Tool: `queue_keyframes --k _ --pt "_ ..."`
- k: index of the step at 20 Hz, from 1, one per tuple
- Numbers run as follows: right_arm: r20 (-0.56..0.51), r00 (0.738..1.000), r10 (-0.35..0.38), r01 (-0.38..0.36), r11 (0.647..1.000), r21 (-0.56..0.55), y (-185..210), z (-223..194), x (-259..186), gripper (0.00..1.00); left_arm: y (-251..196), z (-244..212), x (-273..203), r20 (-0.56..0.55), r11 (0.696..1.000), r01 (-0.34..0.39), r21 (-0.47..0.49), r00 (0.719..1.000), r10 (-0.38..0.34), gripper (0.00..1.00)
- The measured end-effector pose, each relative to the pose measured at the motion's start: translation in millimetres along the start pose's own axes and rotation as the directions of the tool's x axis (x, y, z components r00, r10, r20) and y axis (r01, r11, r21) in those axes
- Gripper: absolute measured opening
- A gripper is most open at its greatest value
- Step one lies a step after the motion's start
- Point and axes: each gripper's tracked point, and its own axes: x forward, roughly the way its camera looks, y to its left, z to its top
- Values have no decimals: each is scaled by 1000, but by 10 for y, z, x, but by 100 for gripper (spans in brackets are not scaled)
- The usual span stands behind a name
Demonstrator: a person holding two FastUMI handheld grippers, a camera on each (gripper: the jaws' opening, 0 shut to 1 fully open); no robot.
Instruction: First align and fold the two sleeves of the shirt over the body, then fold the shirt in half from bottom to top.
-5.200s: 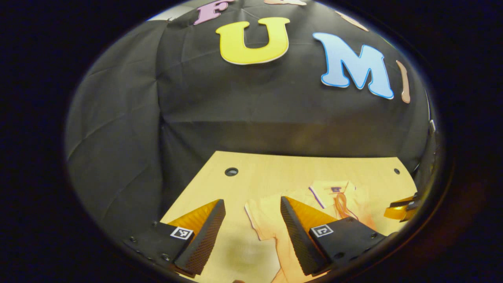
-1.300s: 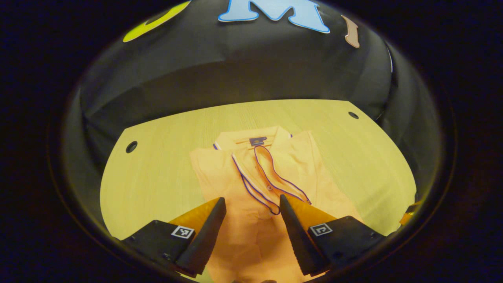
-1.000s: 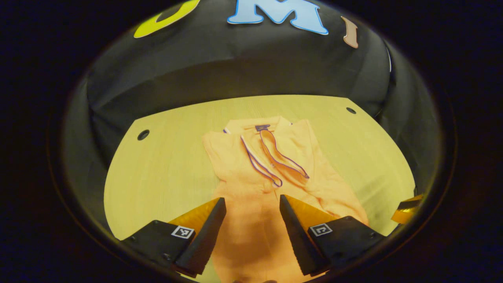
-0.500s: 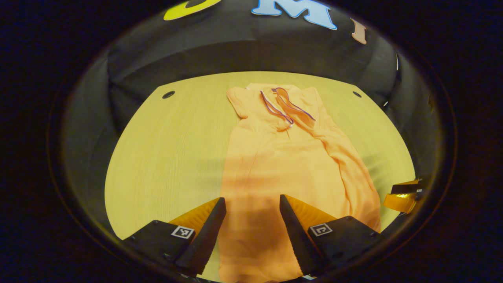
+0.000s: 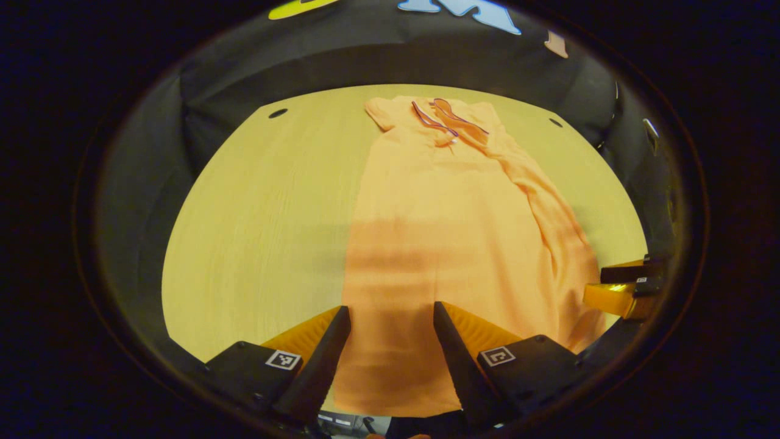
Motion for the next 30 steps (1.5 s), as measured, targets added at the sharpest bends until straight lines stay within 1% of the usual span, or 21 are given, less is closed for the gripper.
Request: queue_keyframes --k 4,5,7,9,11,12,13,14,15,16,17,18,19,22,23,25,26,27,30 --pt "-18 1000 -22 22 1000 -21 10 -99 60 81 34 -174 15 -30 1000 -15 11 999 16 92" --pt "-21 999 -27 27 999 -26 12 -111 73 81 26 -154 7 -15 1000 -16 12 1000 16 90" --pt "-18 999 -40 39 999 -36 9 -117 83 81 10 -137 29 -13 1000 -18 10 1000 18 92" --pt "-18 998 -54 53 997 -49 15 -129 91 81 0 -133 54 -14 1000 -26 -8 1000 26 92" --pt "-25 996 -84 82 992 -97 11 -156 104 81 -12 -142 48 -34 1000 -28 -10 999 28 92" --pt "-22 996 -84 81 990 -118 24 -146 121 79 -48 -141 44 -34 1000 -27 -13 999 27 93" --pt "-25 997 -80 76 990 -120 47 -140 109 75 -64 -110 49 -28 1000 -28 -10 999 28 81" --pt "-28 996 -80 77 990 -118 39 -136 129 68 -97 -83 74 -15 1000 -29 5 999 29 77" --pt "-29 996 -79 75 990 -117 42 -143 114 68 -128 -56 65 -5 999 -29 17 1000 29 64" --pt "-24 996 -80 77 991 -105 34 -118 115 62 -169 -56 77 0 999 -27 24 1000 27 58" --pt "-24 996 -82 79 992 -95 26 -109 116 50 -199 -58 75 6 999 -27 32 1000 27 46" --pt "-28 996 -80 77 993 -90 37 -109 122 37 -224 -58 75 10 999 -28 38 1000 28 41" --pt "-32 996 -78 75 993 -92 34 -116 122 34 -220 -57 77 14 999 -33 42 999 33 31" --pt "-36 997 -67 63 992 -106 34 -123 116 33 -231 -42 102 21 999 -25 40 999 24 30" --pt "-39 997 -63 58 992 -109 35 -123 111 34 -192 -45 102 28 998 -42 48 999 40 30" --pt "-35 997 -66 61 991 -123 5 -104 116 34 -185 -32 103 17 998 -54 44 998 54 11" --pt "-45 996 -80 75 993 -89 8 -166 126 18 -188 -30 87 19 997 -62 49 998 61 11" --pt "-44 996 -79 75 994 -80 -2 -106 126 1 -189 -39 97 14 996 -65 54 998 65 11" --pt "-52 996 -70 66 995 -80 4 -116 109 2 -192 -21 101 14 996 -70 57 998 69 11"
